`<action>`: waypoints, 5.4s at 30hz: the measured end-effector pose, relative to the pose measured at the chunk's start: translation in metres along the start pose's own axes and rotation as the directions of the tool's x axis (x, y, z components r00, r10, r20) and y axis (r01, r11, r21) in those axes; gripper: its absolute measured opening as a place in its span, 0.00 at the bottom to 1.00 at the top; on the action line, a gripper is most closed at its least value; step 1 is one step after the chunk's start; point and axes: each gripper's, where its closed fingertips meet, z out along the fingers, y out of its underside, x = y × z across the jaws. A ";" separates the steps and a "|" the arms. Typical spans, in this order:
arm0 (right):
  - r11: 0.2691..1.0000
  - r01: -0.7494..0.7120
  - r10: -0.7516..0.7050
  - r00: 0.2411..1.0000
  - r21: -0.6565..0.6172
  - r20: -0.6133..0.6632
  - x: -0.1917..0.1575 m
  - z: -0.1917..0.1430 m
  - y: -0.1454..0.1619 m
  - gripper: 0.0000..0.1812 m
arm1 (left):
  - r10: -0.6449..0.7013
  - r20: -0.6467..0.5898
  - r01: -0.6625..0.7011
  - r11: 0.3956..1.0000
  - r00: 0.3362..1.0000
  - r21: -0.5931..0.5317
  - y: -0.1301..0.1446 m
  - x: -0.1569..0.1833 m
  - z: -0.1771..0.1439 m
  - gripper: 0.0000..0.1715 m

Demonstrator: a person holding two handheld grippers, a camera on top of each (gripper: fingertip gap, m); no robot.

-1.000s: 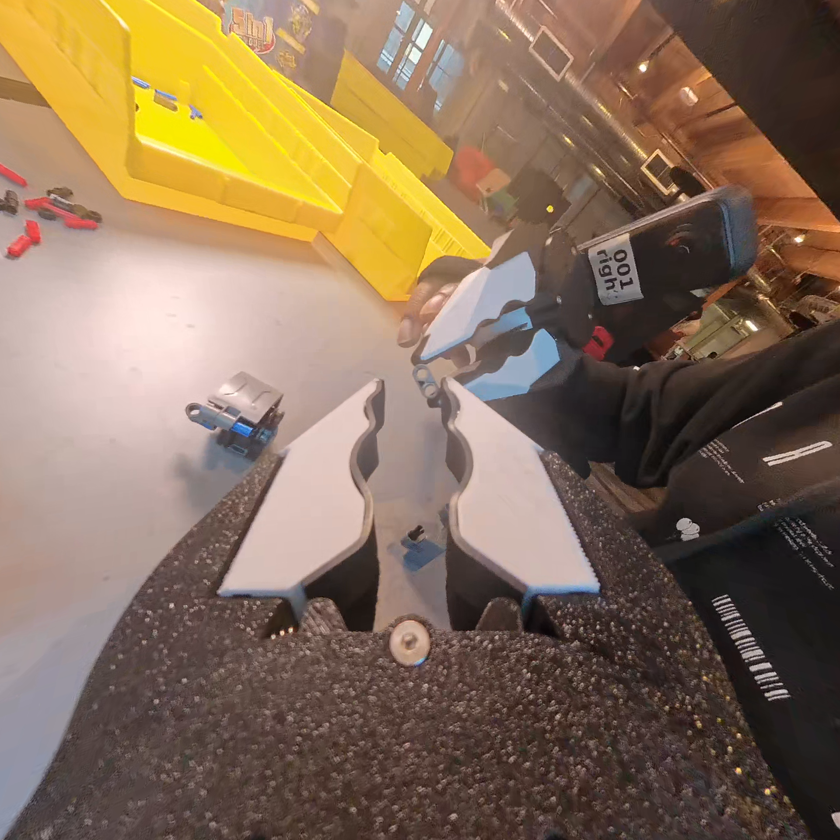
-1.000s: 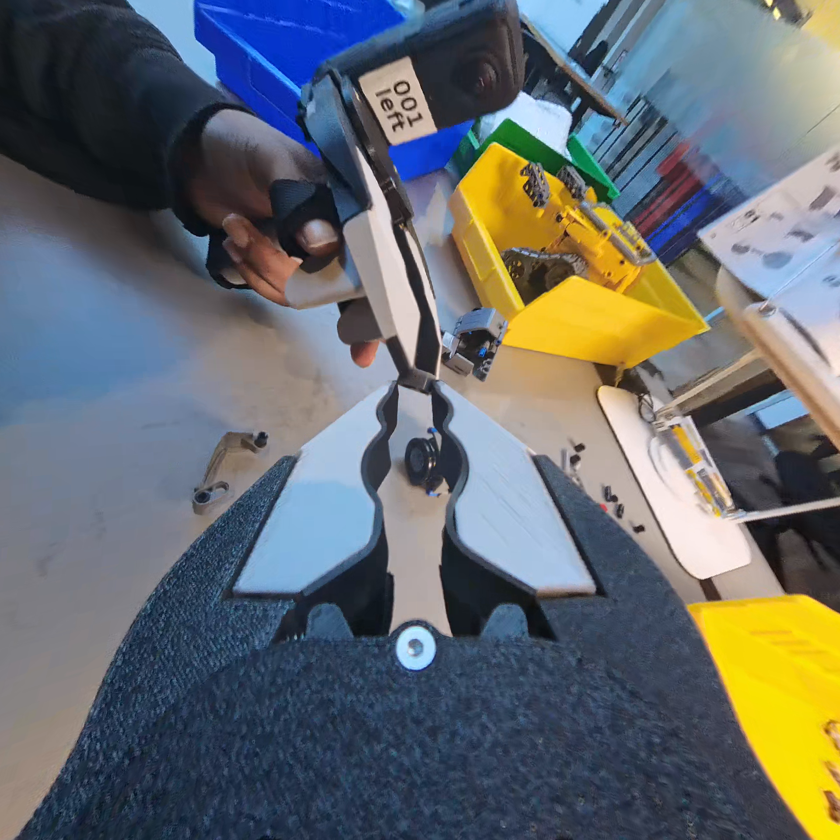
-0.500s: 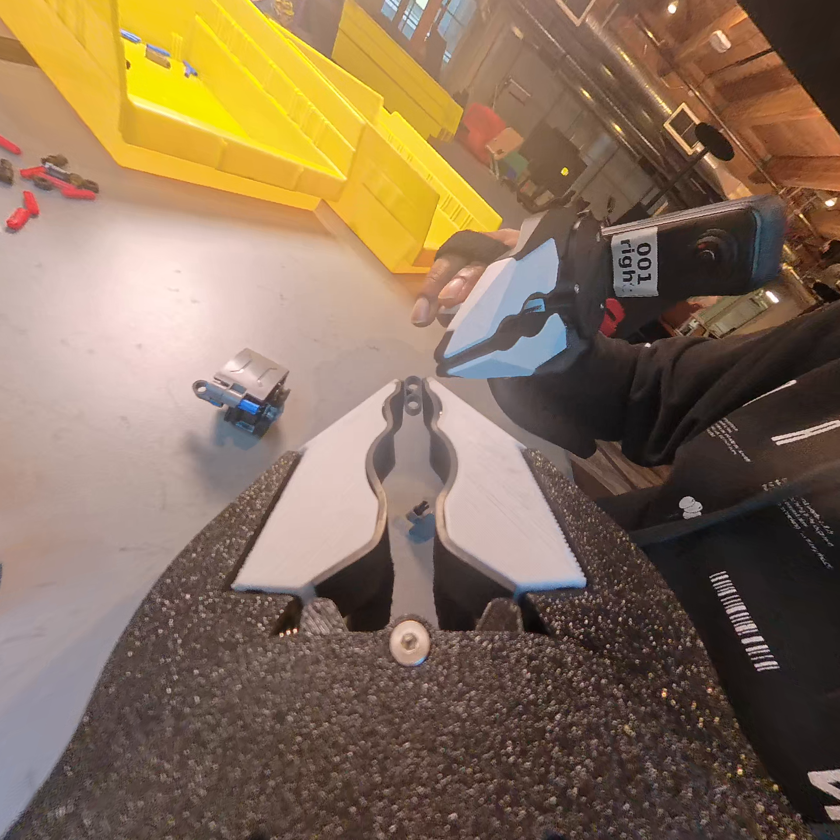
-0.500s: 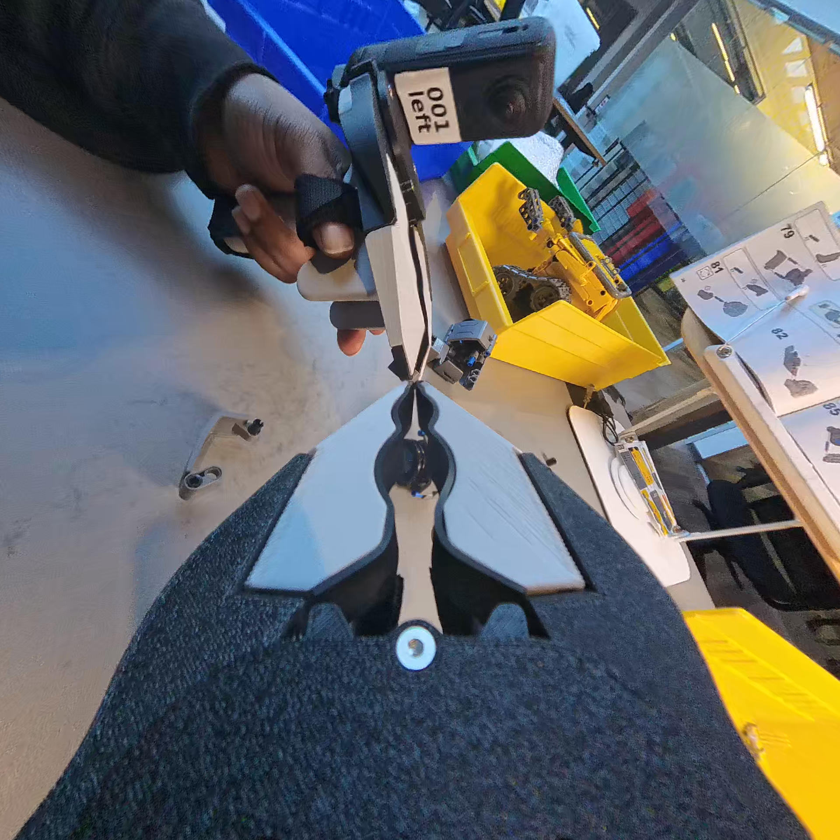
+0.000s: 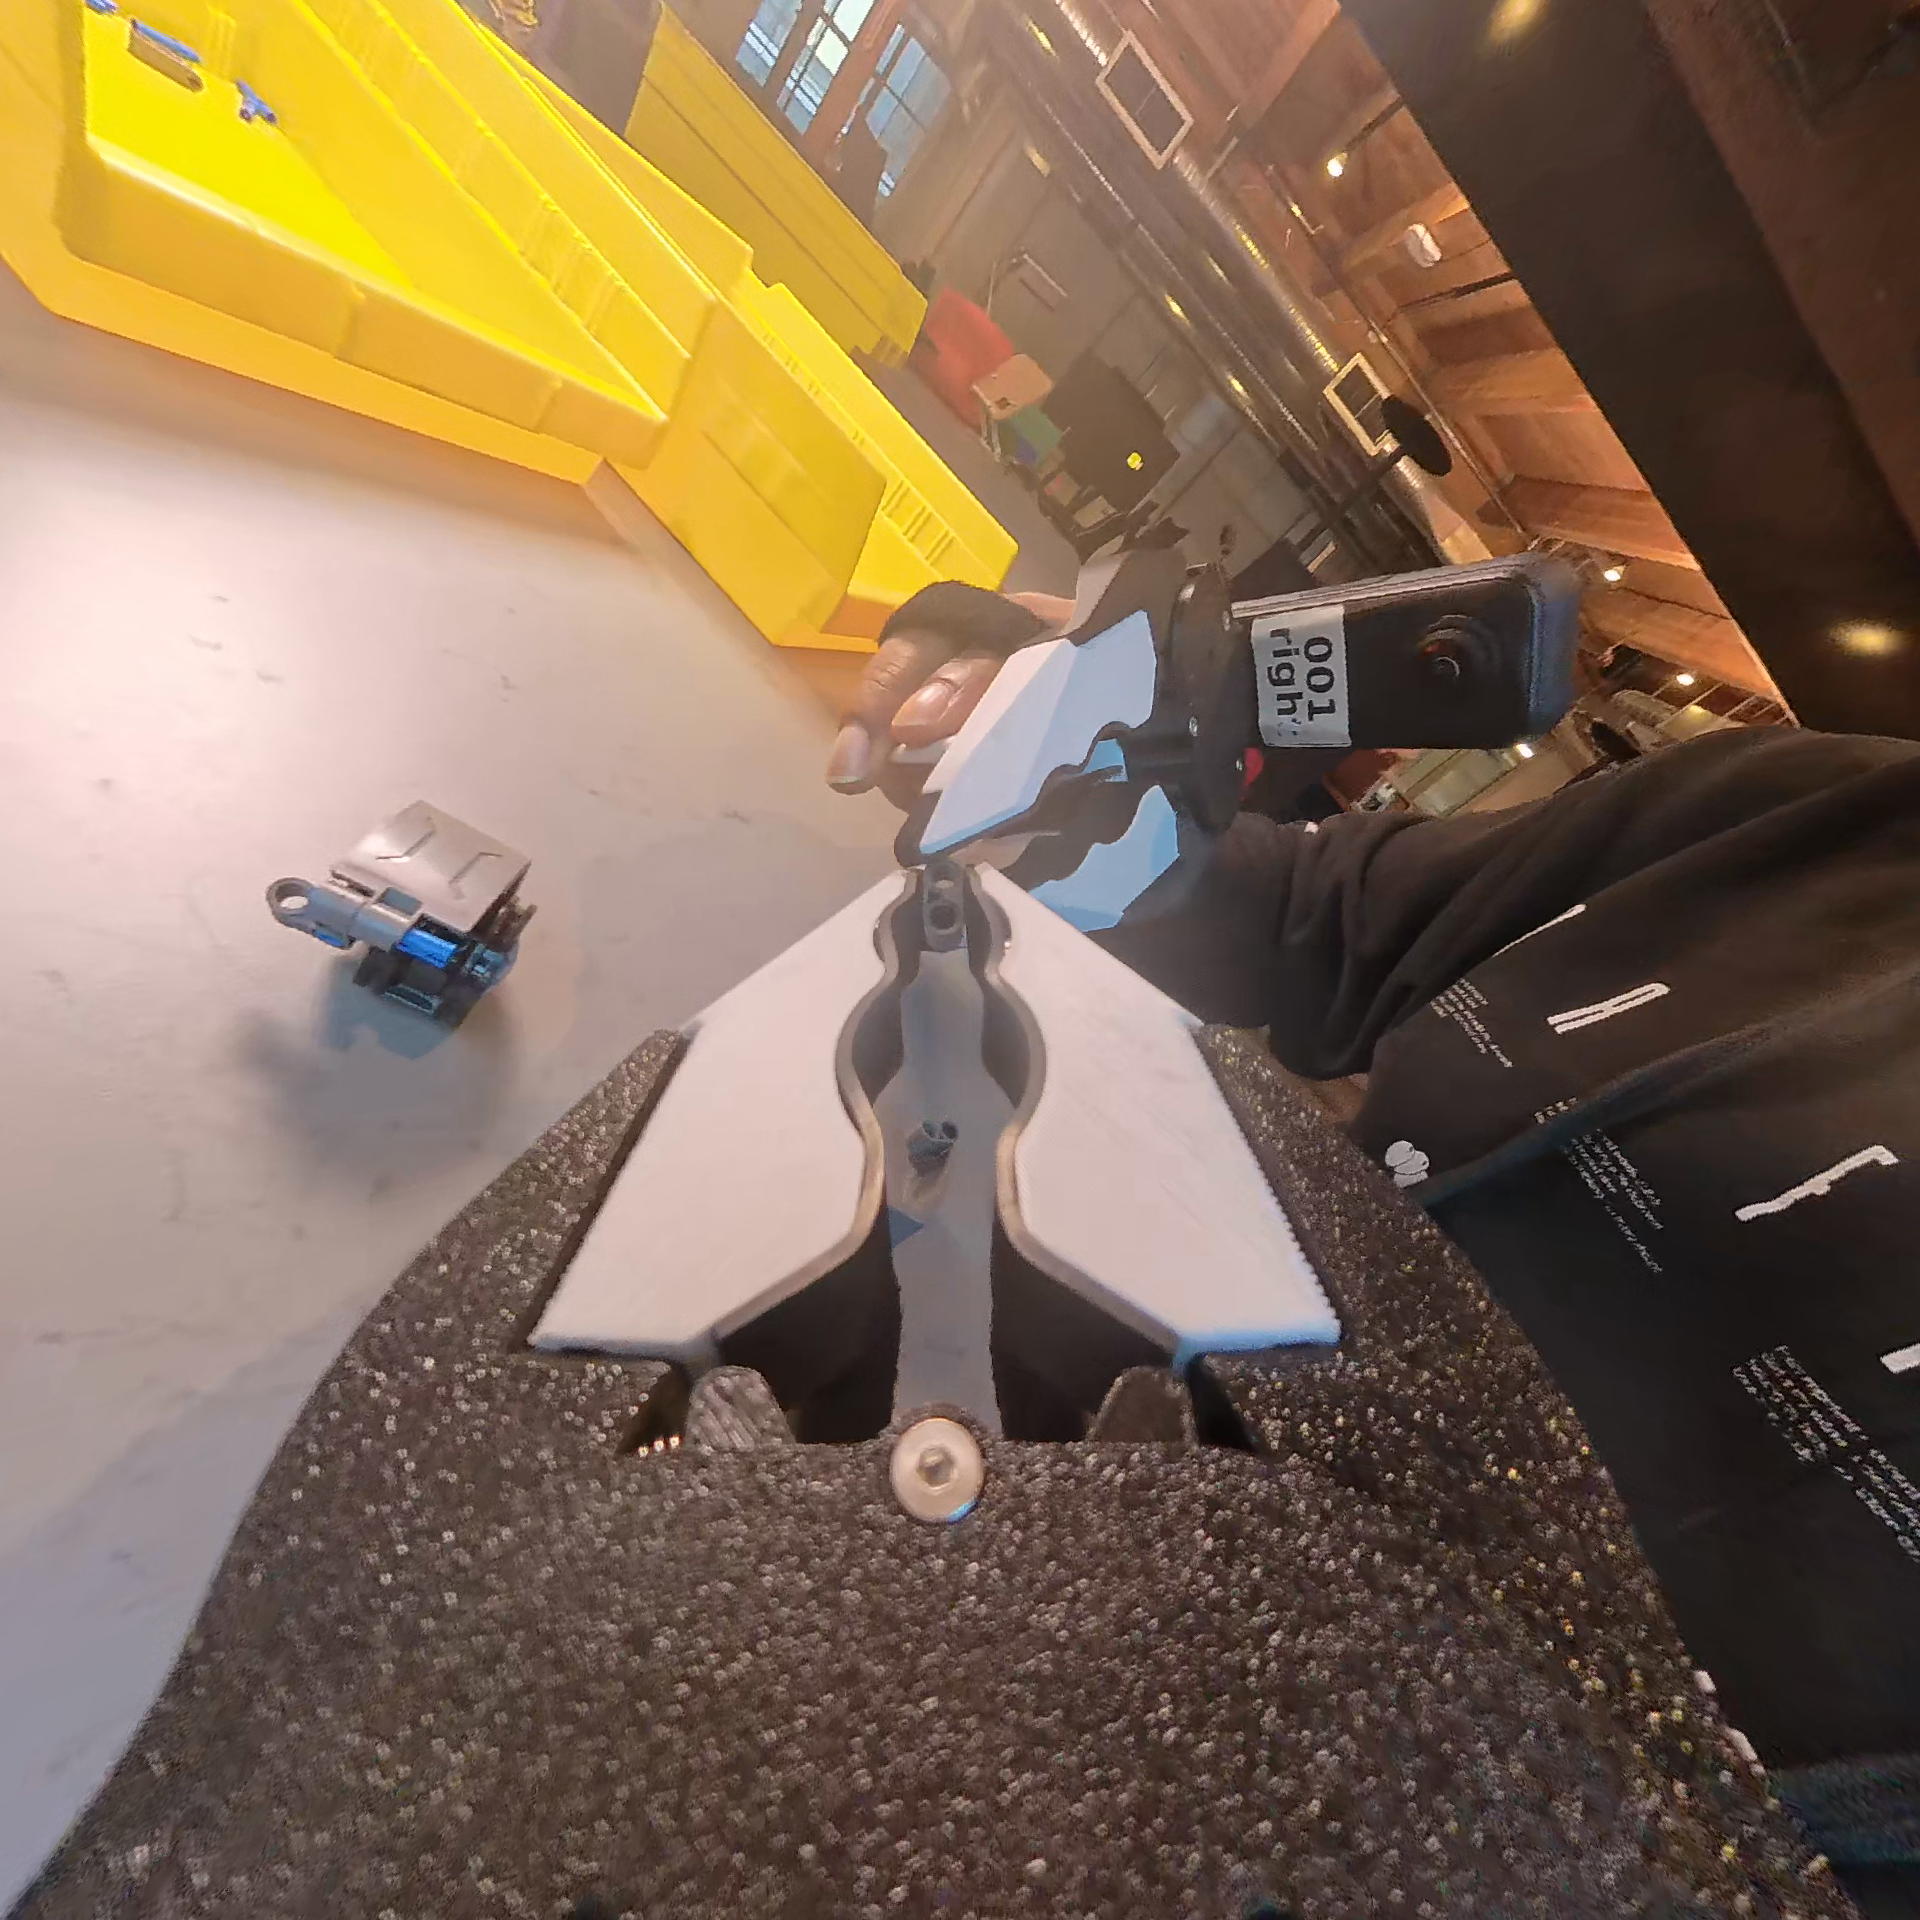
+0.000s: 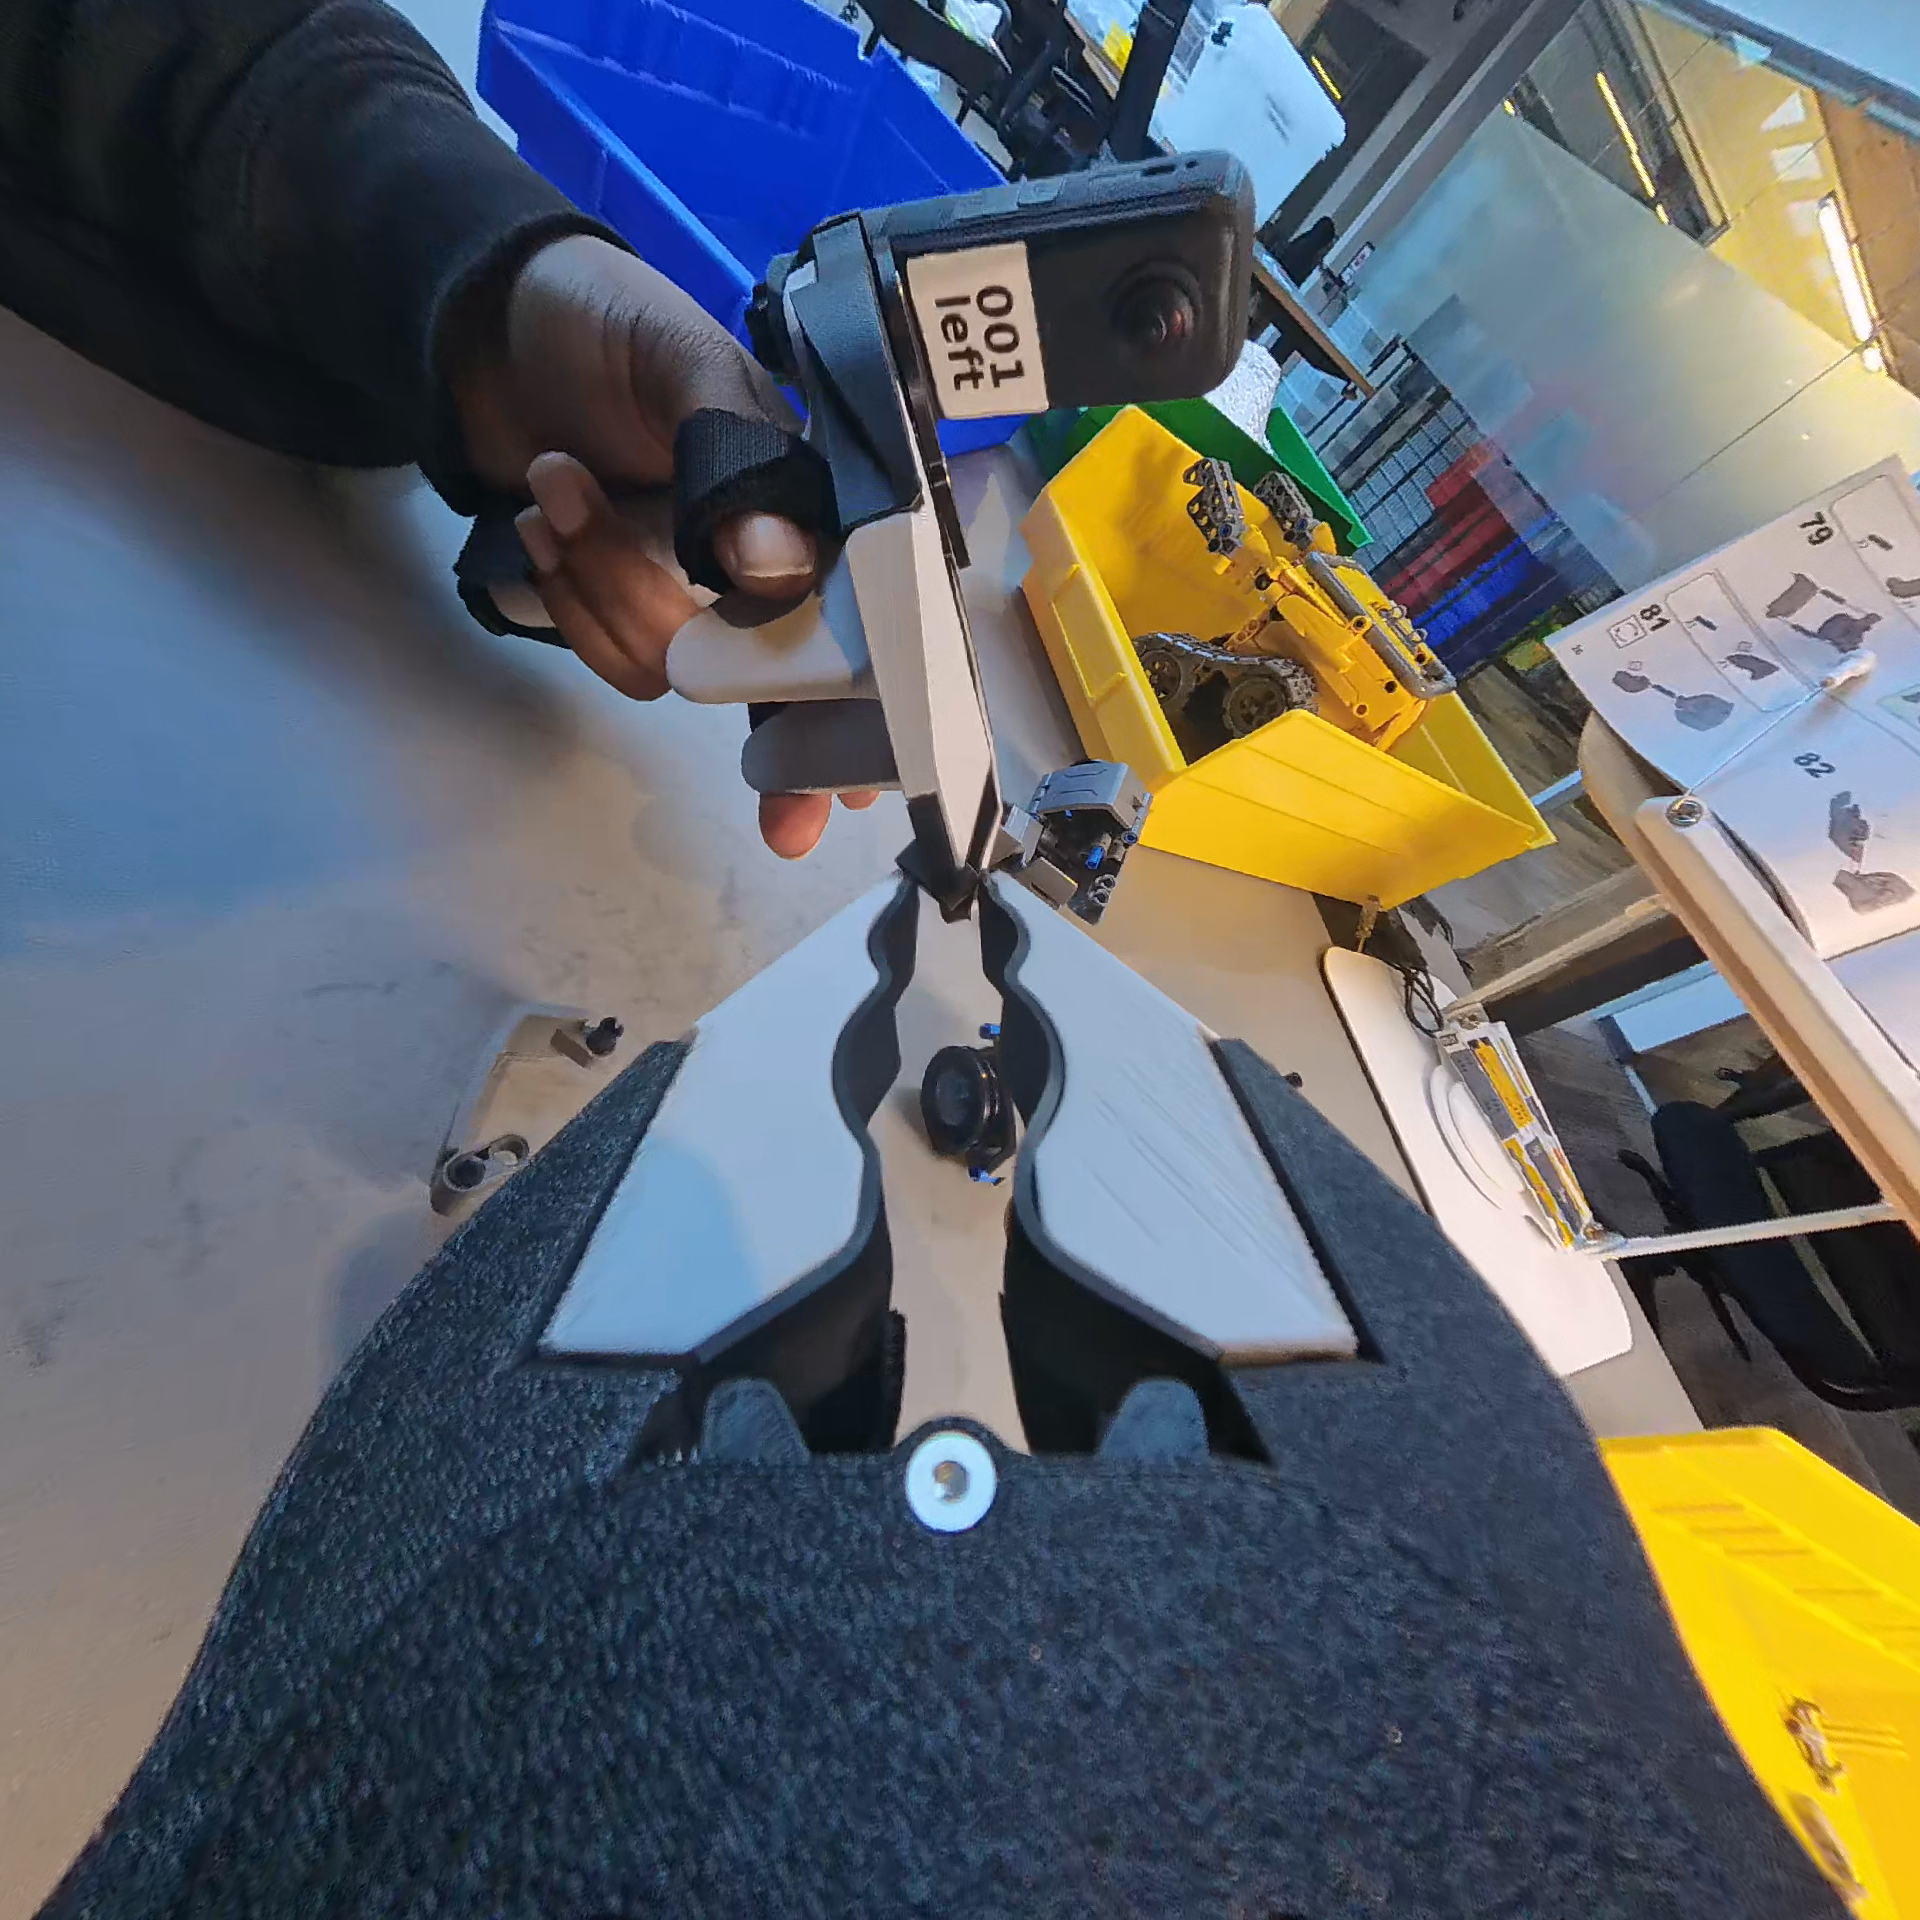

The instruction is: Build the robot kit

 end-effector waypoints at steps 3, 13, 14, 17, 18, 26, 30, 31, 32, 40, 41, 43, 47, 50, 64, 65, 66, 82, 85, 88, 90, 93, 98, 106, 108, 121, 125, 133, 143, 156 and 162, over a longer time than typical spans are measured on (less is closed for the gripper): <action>1.000 -0.020 0.020 1.000 0.016 0.016 0.000 -0.001 -0.001 0.05 | -0.015 -0.024 0.015 1.000 1.000 -0.003 0.000 0.002 0.000 0.04; 1.000 0.008 -0.008 0.998 -0.007 0.065 -0.009 -0.003 0.004 0.05 | 0.060 0.010 -0.058 0.993 0.998 -0.101 0.013 0.000 -0.001 0.04; 1.000 0.008 -0.008 0.998 -0.008 0.068 -0.009 -0.003 0.005 0.05 | 0.064 0.013 -0.062 0.992 0.998 -0.105 0.013 -0.001 -0.001 0.04; 1.000 0.011 -0.009 0.997 -0.018 0.071 -0.010 -0.002 0.007 0.05 | 0.089 0.039 -0.083 0.989 0.995 -0.124 0.015 -0.003 -0.001 0.04; 1.000 0.013 -0.012 0.998 -0.021 0.068 -0.010 -0.002 0.008 0.05 | 0.098 0.051 -0.091 0.988 0.994 -0.127 0.015 -0.004 -0.001 0.04; 0.998 0.001 0.004 0.997 -0.062 0.075 -0.013 0.004 0.017 0.05 | 0.175 0.131 -0.150 0.972 0.976 -0.183 0.021 -0.014 -0.002 0.04; 0.998 -0.012 0.018 0.996 -0.068 0.085 -0.015 0.006 0.020 0.05 | 0.207 0.148 -0.175 0.962 0.967 -0.208 0.024 -0.017 -0.003 0.04; 0.998 -0.016 0.022 0.996 -0.069 0.089 -0.015 0.006 0.020 0.05 | 0.210 0.149 -0.176 0.961 0.966 -0.212 0.025 -0.017 -0.003 0.04; 0.998 -0.019 0.025 0.996 -0.067 0.090 -0.016 0.006 0.020 0.05 | 0.211 0.149 -0.177 0.961 0.966 -0.214 0.025 -0.018 -0.003 0.04; 0.984 -0.167 0.174 0.974 -0.058 0.142 -0.017 0.003 0.023 0.09 | 0.251 0.196 -0.206 0.953 0.948 -0.222 0.022 -0.025 -0.008 0.04; 0.972 -0.224 0.234 0.953 -0.072 0.190 -0.020 0.001 0.025 0.11 | 0.246 0.201 -0.202 0.955 0.948 -0.215 0.020 -0.027 -0.010 0.04; 0.938 -0.313 0.344 0.881 -0.146 0.324 -0.034 -0.009 0.031 0.16 | 0.238 0.216 -0.194 0.959 0.947 -0.209 0.018 -0.030 -0.013 0.04; 0.883 -0.323 0.461 0.729 -0.341 0.505 -0.075 -0.030 0.048 0.23 | 0.264 0.264 -0.206 0.951 0.928 -0.229 0.018 -0.039 -0.016 0.04; 0.880 -0.249 0.450 0.710 -0.405 0.542 -0.094 -0.035 0.055 0.23 | 0.270 0.282 -0.204 0.949 0.921 -0.242 0.020 -0.043 -0.017 0.04; 0.901 -0.281 0.431 0.668 -0.330 0.607 -0.104 -0.036 0.024 0.17 | 0.257 0.281 -0.181 0.946 0.925 -0.270 0.027 -0.047 -0.017 0.04; 0.903 -0.308 0.428 0.703 -0.300 0.567 -0.091 -0.033 0.024 0.17 | 0.250 0.270 -0.177 0.947 0.930 -0.269 0.028 -0.044 -0.016 0.04; 0.903 -0.338 0.428 0.745 -0.265 0.511 -0.075 -0.028 0.025 0.15 | 0.244 0.257 -0.174 0.948 0.935 -0.268 0.029 -0.042 -0.014 0.04; 0.878 -0.469 0.467 0.799 -0.095 0.377 -0.034 -0.009 0.018 0.05 | 0.749 0.154 -0.640 0.639 0.645 -0.426 0.038 -0.009 0.002 0.04; 0.898 -0.429 0.430 0.816 -0.094 0.386 -0.037 -0.010 0.018 0.04 | 0.760 0.134 -0.650 0.621 0.635 -0.438 0.042 -0.008 0.003 0.04; 0.910 -0.405 0.408 0.833 -0.090 0.375 -0.035 -0.011 0.018 0.04 | 0.759 0.131 -0.645 0.620 0.638 -0.447 0.043 -0.009 0.002 0.04; 0.914 -0.398 0.399 0.837 -0.083 0.375 -0.036 -0.011 0.016 0.04 | 0.764 0.126 -0.646 0.611 0.633 -0.457 0.046 -0.010 0.003 0.04; 0.922 -0.378 0.381 0.843 -0.086 0.380 -0.039 -0.011 0.017 0.03 | 0.764 0.120 -0.645 0.609 0.634 -0.462 0.048 -0.011 0.004 0.04; 0.930 -0.355 0.362 0.848 -0.093 0.387 -0.041 -0.014 0.018 0.05 | 0.758 0.116 -0.646 0.616 0.642 -0.451 0.049 -0.010 0.006 0.04; 0.930 -0.341 0.366 0.835 -0.137 0.411 -0.048 -0.015 0.027 0.03 | 0.739 0.095 -0.631 0.627 0.666 -0.456 0.058 -0.013 0.012 0.04; 0.930 -0.337 0.367 0.832 -0.145 0.417 -0.049 -0.017 0.029 0.03 | 0.731 0.089 -0.624 0.634 0.677 -0.457 0.060 -0.013 0.013 0.04; 0.889 -0.196 0.367 0.845 -0.415 0.389 -0.055 -0.032 0.091 0.03 | 0.568 -0.019 -0.482 0.679 0.823 -0.554 0.086 -0.016 -0.007 0.11; 0.895 -0.170 0.333 0.870 -0.412 0.364 -0.050 -0.033 0.087 0.09 | 0.599 -0.052 -0.506 0.623 0.799 -0.596 0.100 -0.019 -0.003 0.09; 0.904 -0.221 0.406 0.715 -0.367 0.569 -0.100 -0.036 0.042 0.09 | 0.665 -0.081 -0.563 0.553 0.742 -0.614 0.107 -0.020 0.000 0.04; 0.909 -0.207 0.391 0.728 -0.363 0.563 -0.109 -0.023 0.037 0.07 | 0.660 -0.035 -0.542 0.585 0.751 -0.603 0.098 -0.025 -0.002 0.03; 0.920 -0.222 0.366 0.782 -0.324 0.504 -0.101 -0.010 0.032 0.09 | 0.426 0.065 -0.344 0.803 0.902 -0.486 0.076 -0.018 0.005 0.12; 0.918 -0.280 0.389 0.769 -0.281 0.507 -0.078 -0.031 0.021 0.12 | 0.444 0.061 -0.352 0.780 0.894 -0.517 0.082 -0.021 0.004 0.08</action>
